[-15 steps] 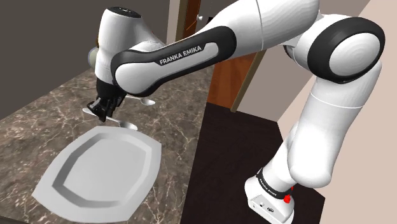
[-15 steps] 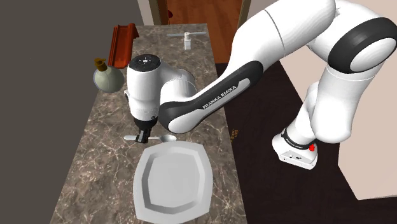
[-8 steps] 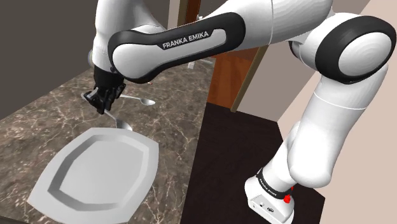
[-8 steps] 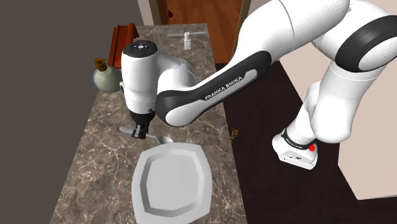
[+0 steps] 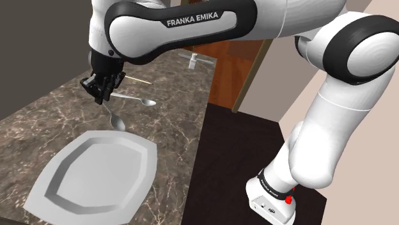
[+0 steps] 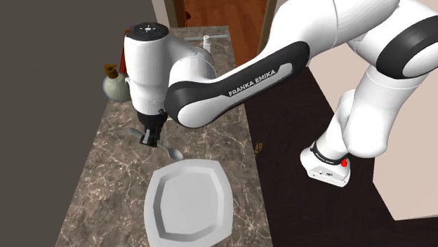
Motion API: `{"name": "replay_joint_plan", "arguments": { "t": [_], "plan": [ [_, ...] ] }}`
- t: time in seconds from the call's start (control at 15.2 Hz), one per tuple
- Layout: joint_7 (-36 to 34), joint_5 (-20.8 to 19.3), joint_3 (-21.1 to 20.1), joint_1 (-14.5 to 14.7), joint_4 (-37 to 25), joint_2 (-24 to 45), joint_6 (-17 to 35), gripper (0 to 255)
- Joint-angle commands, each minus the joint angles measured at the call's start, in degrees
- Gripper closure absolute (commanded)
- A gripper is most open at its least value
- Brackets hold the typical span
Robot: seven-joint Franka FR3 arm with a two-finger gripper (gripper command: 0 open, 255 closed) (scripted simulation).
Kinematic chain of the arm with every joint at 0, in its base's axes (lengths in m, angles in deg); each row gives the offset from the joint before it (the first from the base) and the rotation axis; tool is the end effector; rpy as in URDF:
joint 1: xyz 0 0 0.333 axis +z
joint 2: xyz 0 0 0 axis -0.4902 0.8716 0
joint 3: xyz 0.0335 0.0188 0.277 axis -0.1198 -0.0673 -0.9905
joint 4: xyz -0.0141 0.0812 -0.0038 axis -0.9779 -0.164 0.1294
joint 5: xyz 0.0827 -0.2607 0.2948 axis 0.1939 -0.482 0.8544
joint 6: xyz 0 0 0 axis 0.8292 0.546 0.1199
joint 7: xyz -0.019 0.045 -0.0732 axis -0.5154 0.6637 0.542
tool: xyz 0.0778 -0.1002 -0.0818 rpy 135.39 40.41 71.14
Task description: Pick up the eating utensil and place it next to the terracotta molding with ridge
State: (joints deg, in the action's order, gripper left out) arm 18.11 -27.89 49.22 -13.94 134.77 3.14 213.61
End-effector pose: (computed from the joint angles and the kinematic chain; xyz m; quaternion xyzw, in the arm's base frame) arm 0.5270 0.3795 0.3980 -0.9727 -0.1939 -0.0981 0.0818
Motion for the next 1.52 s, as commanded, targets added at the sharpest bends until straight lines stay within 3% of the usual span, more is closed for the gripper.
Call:
{"name": "replay_joint_plan", "arguments": {
  "t": [0.0,0.86,1.45],
  "plan": [
    [-0.1,0.1,0.0,0.0,-1.3,-0.3,-1.5,255],
    [-0.3,0.3,-0.2,0.1,-9.8,-1.1,-10.9,255],
    [11.5,3.2,3.8,-6.8,-12.8,0.8,-12.8,255]
  ]
}}
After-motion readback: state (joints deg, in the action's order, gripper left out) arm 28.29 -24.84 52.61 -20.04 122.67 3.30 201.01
